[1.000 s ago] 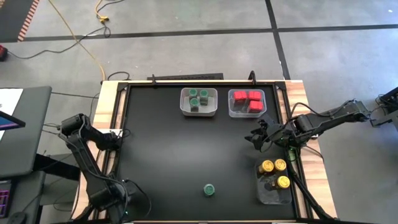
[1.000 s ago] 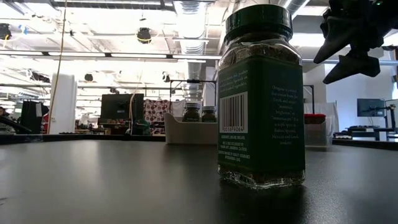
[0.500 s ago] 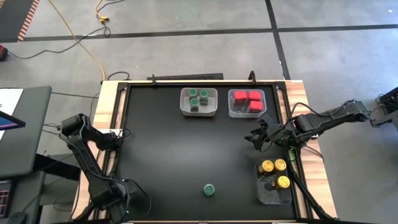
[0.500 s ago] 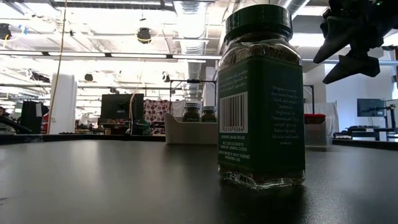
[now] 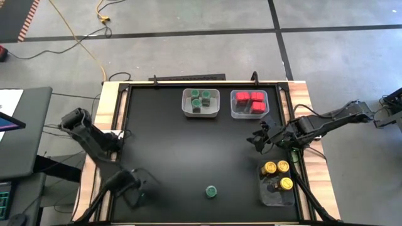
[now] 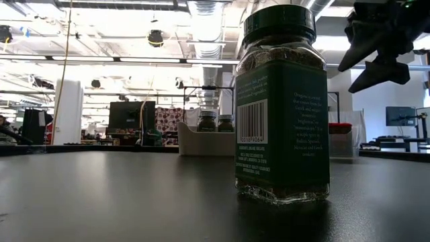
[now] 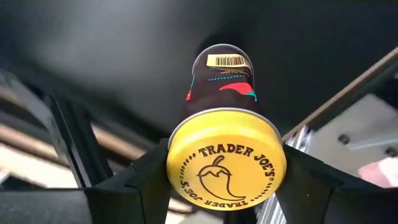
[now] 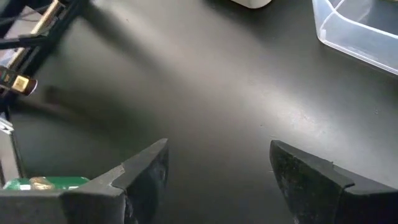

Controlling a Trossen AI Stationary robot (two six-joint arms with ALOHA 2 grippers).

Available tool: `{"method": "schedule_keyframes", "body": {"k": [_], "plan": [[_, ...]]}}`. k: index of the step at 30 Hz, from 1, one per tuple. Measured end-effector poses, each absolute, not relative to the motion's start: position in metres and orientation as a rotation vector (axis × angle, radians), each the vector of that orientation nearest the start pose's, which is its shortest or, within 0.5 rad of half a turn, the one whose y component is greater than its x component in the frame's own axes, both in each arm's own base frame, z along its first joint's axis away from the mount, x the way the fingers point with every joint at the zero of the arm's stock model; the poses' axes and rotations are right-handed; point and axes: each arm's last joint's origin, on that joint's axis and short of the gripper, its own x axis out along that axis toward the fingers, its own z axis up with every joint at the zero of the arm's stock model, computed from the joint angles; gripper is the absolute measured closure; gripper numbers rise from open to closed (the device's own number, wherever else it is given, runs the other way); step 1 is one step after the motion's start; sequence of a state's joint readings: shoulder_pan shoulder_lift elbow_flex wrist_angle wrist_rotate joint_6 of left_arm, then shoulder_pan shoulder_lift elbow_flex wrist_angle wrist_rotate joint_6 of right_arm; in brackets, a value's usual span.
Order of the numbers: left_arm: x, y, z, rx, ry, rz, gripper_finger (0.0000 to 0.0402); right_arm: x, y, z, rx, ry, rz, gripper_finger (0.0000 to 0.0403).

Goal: Sort spices by type
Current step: Put the yellow seasoning bottle into the black bin

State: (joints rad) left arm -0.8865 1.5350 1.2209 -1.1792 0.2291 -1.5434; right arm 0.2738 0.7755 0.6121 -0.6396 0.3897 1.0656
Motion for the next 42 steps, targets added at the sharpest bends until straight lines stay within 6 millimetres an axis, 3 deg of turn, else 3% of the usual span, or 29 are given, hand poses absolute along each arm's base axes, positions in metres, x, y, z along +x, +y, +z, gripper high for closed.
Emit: {"method": "schedule_keyframes", "body": {"k": [8, 14, 20, 28, 33, 36, 40, 42], "plan": [[0.229, -0.141, 0.262, -0.686, 1.580, 0.384, 0.0181, 0.154, 0.037, 0.231, 0.678, 0.689, -0.467, 0.0101], [0.269, -0.075, 0.291, -0.707, 1.348, 0.452, 0.0178, 0.155, 0.046, 0.226, 0.636, 0.771, -0.382, 0.0101], [0.311, -0.035, 0.315, -0.604, 1.269, 0.398, 0.0178, 0.152, 0.049, 0.228, 0.628, 0.774, -0.359, 0.0101], [0.388, -0.016, 0.329, -0.297, 1.235, 0.185, 0.0176, 0.147, 0.045, 0.233, 0.685, 0.734, -0.368, 0.0101], [0.425, -0.014, 0.319, -0.146, 1.300, 0.090, 0.0174, 0.145, 0.042, 0.236, 0.726, 0.710, -0.382, 0.0101], [0.440, -0.016, 0.301, -0.090, 1.385, 0.051, 0.0174, 0.146, 0.040, 0.236, 0.752, 0.703, -0.404, 0.0101], [0.443, -0.018, 0.269, -0.076, 1.520, 0.039, 0.0174, 0.147, 0.038, 0.236, 0.761, 0.697, -0.418, 0.0101], [0.441, -0.019, 0.263, -0.076, 1.576, 0.039, 0.0174, 0.147, 0.037, 0.236, 0.776, 0.693, -0.430, 0.0101]]}}
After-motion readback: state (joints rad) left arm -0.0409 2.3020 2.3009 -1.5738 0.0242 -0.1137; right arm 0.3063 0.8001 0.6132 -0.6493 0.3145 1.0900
